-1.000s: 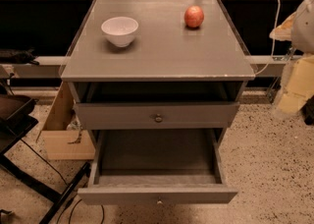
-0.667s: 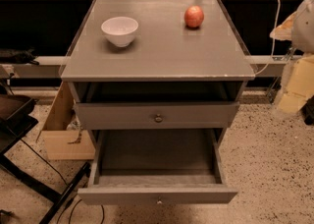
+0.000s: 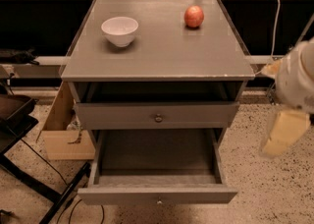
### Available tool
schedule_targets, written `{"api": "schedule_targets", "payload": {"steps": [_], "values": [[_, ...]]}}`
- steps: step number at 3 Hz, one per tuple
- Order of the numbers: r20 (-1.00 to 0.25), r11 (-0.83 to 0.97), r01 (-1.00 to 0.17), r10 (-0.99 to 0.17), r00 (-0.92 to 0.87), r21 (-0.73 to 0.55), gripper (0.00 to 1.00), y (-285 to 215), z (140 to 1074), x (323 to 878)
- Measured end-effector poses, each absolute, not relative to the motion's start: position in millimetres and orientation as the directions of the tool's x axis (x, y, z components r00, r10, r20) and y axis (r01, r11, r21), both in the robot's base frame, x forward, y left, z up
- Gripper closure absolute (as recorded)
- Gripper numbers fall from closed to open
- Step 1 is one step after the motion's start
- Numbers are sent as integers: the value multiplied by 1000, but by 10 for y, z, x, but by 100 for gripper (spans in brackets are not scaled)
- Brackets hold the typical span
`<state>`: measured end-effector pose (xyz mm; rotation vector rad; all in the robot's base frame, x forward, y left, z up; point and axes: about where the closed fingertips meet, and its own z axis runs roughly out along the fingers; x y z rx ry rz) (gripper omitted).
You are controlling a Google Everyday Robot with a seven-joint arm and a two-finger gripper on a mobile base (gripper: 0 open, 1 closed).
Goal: Close middle drawer
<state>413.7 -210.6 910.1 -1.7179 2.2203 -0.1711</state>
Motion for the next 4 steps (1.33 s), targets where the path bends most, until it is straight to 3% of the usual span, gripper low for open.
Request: {"api": "schedule_targets", "payload": {"steps": [1,3,4], "values": [[-186,273,-923,-956,-228,-272,0,-2117,8382,4022],[-117,305,-951,-947,-299,-40,0,-2306,6716,3711],[-117,305,-951,-947,-299,-40,0,-2306,6716,3711]]}}
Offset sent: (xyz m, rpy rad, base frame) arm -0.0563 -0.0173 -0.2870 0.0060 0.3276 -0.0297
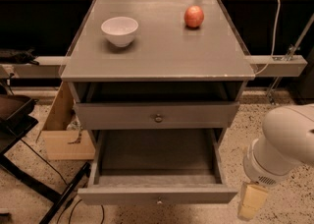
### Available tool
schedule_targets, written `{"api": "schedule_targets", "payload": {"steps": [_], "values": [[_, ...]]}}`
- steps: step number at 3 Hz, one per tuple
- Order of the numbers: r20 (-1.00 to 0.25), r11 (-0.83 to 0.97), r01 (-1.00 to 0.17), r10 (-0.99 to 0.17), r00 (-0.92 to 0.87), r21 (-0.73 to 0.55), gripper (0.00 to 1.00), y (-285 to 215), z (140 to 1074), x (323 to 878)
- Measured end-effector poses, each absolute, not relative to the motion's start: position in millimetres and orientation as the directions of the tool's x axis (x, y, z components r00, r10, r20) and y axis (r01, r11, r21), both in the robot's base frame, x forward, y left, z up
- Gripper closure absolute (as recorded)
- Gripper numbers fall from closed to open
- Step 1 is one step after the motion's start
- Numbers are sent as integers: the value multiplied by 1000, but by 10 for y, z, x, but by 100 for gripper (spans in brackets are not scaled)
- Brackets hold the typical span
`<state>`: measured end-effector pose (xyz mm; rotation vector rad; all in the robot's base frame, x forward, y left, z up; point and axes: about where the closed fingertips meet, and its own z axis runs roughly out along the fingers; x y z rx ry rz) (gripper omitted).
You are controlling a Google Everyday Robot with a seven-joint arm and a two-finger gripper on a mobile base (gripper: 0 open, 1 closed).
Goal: Close middle drawer
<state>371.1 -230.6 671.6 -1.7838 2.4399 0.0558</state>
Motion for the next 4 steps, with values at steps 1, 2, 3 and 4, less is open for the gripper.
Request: {"api": "schedule_targets", "payload": {"steps": [1,2,3,4], "values": [[-107,288,-956,-954,-282,-52,0,-2264,6685,3738],[-154,289,-957,-946,-286,2,19,-2196,6171,3649],[-239,316,-944,-914,-329,91,43,-2105,5347,3384],[-338,350,-928,-864,-373,128,66,-2032,4605,3273]]}}
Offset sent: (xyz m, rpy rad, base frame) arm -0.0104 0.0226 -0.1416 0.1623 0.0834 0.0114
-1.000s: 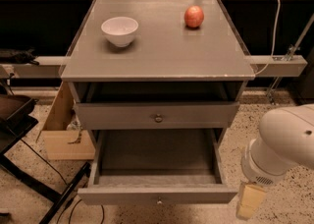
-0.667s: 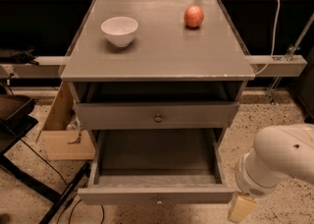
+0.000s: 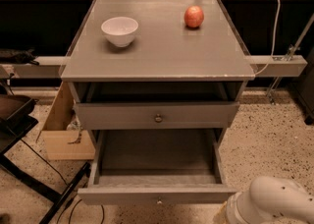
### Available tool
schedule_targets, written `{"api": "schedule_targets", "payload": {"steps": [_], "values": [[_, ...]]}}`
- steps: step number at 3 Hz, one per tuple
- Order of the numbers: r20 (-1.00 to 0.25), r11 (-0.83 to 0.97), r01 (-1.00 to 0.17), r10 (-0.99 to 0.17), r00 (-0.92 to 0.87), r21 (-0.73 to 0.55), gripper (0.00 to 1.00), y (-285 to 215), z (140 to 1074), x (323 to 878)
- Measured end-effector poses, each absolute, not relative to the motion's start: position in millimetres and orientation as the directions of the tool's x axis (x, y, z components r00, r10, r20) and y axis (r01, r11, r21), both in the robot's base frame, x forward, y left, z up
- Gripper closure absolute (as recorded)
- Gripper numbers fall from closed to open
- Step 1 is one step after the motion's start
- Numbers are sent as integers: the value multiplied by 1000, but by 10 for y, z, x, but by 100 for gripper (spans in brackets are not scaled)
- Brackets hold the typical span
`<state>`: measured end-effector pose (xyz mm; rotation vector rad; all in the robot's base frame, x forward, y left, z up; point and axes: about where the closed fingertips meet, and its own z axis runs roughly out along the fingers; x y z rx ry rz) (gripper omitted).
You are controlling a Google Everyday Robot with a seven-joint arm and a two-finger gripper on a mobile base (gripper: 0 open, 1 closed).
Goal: Close middle drawer
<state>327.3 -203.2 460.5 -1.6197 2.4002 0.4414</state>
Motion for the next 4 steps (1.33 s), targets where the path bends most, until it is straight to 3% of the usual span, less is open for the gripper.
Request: {"api": "schedule_targets", "payload": {"steps": [1,2,4], "values": [[-408,369,-915,-818,-404,165,89,-1993,4017,3384],[-461,382,-899,-772,-437,214,100,-1924,3481,3601],[-600,429,-883,-660,-451,192,100,-1830,3163,4083]]}}
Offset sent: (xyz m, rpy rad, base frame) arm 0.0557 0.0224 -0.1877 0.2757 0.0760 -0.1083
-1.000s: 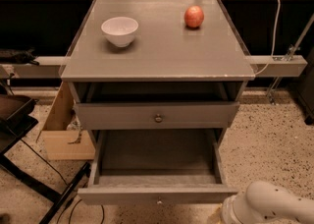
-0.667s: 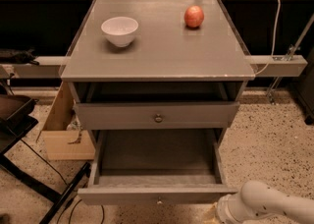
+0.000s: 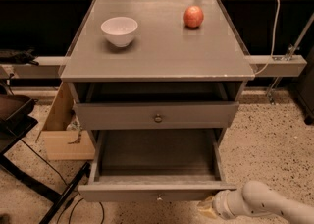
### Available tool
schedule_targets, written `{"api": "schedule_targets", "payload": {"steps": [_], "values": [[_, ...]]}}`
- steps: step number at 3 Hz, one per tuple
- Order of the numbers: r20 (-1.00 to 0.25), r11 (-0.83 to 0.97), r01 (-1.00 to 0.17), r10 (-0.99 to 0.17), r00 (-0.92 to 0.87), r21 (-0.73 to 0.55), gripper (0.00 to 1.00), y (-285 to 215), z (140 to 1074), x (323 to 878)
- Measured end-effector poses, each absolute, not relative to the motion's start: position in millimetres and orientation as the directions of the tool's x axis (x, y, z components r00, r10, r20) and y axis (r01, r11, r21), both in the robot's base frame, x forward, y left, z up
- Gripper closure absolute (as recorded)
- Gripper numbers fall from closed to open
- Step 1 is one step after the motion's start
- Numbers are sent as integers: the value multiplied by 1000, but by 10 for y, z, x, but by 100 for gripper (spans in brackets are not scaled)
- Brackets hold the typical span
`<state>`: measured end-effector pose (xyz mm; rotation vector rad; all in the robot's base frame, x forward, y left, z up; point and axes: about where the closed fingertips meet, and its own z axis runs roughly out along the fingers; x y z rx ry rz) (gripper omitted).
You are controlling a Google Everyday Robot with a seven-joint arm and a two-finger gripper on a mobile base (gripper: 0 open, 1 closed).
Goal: Close middle drawer
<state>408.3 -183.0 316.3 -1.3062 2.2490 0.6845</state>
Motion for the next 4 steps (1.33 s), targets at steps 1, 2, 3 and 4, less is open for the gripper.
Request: {"api": "schedule_targets", "payload": {"steps": [1,2,3,4], "values": [[-677,449,-877,-594,-435,169,100,-1684,3187,4396],[-716,458,-876,-560,-418,153,100,-1599,3243,4626],[-736,460,-877,-545,-401,137,100,-1555,3321,4776],[-769,467,-880,-530,-357,87,100,-1549,3538,5189]]}}
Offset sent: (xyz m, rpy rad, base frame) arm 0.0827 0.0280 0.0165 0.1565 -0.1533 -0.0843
